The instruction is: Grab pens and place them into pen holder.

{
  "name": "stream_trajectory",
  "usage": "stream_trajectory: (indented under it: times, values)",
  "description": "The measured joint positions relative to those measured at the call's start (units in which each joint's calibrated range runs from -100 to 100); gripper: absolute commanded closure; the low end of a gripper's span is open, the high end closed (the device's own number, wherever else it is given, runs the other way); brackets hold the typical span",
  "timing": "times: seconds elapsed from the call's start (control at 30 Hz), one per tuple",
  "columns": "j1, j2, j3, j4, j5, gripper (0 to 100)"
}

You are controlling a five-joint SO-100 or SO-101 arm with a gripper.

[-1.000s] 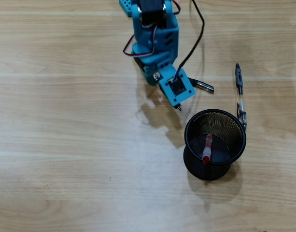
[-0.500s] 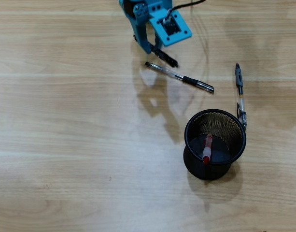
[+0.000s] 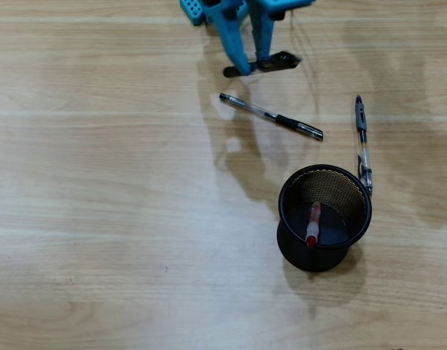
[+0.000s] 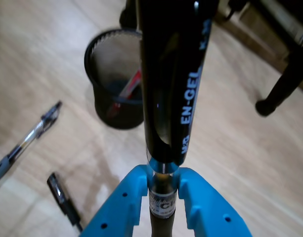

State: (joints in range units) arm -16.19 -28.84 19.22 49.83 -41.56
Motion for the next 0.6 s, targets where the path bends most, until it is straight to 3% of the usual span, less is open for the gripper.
stream_trajectory:
  times: [0.6]
  values:
    - [-4.96, 19.42, 4.97, -49.74, -6.75, 98]
